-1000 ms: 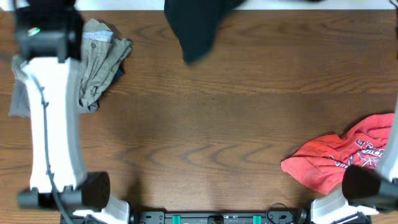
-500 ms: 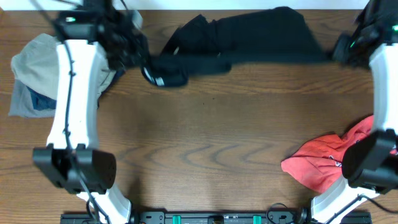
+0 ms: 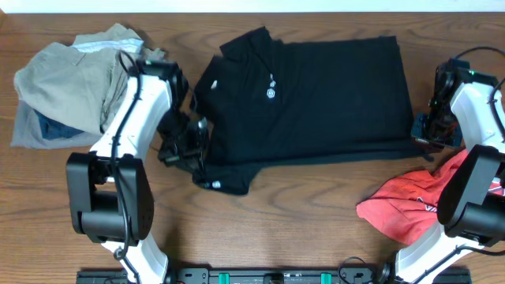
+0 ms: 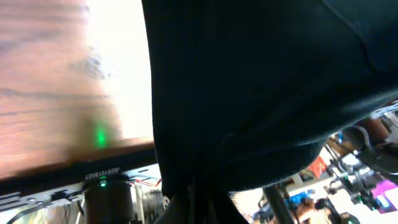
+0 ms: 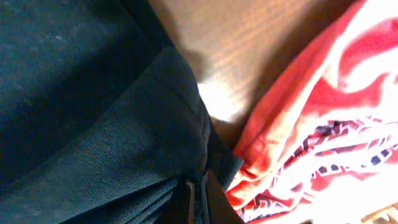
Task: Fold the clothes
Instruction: 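Lay the shirt flat mid-table with both grippers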
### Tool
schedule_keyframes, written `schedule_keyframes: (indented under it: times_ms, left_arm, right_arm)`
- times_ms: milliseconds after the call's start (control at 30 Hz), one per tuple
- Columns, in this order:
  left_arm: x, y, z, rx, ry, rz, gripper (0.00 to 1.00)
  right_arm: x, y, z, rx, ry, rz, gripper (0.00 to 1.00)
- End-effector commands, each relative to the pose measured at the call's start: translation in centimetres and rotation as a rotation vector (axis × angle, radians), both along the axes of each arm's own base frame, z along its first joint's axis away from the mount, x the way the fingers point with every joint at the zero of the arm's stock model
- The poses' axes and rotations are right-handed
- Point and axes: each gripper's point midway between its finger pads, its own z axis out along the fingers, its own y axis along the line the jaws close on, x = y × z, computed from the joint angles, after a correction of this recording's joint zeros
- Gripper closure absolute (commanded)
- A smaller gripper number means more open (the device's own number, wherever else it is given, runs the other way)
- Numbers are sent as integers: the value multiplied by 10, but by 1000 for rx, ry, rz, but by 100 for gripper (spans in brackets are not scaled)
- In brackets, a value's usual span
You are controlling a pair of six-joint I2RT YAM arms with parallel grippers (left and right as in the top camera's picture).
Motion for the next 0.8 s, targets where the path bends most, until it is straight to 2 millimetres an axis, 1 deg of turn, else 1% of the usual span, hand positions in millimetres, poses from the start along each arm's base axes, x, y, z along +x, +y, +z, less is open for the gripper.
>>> schedule_keyframes:
  times_ms: [0,33,67,100,133,167,233,333,367,400,433,467,500,533,633,767]
  left_arm:
    - [-9,11,-4,36,5,-30,85]
    - [-8,11,-5,35,-2,-30,76]
    - [-5,11,-4,34,-13,-30,63]
    - [-1,11,-3,32,-32,-29,56]
    - [5,10,-2,30,-60,-28,51]
    - [11,9,-1,28,-91,-26,50]
    - [31,8,0,27,-176,-11,49]
    - [70,16,-7,99,-332,53,49]
    - [88,19,-10,125,-401,79,46]
    - [102,20,-13,136,-450,98,42]
    - [114,20,-15,140,-494,119,36]
    - [129,19,-18,138,-546,143,32]
    - [139,18,-21,135,-580,160,29]
    - [146,17,-25,133,-600,173,25]
    - [160,15,-39,137,-618,228,24]
    - [169,14,-65,146,-592,259,23]
  right_arm:
    - [-4,-26,13,-118,-12,-31,99]
    - [-4,-26,14,-118,-14,-32,99]
    - [-4,-26,13,-115,-16,-33,99]
    - [-3,-25,13,-111,-18,-35,99]
    - [-3,-24,13,-103,-21,-36,99]
    - [-3,-23,12,-98,-22,-36,99]
    - [-2,-23,12,-98,-23,-36,99]
    - [-1,-21,12,-85,-30,-38,99]
    - [-1,-21,12,-84,-31,-38,99]
    - [-1,-21,12,-84,-31,-38,99]
    - [-1,-21,11,-83,-32,-38,99]
    - [0,-20,11,-79,-35,-38,99]
    - [1,-19,11,-75,-37,-38,99]
    - [1,-19,11,-70,-39,-39,99]
    - [1,-18,11,-65,-40,-39,99]
    - [1,-18,10,-65,-41,-40,99]
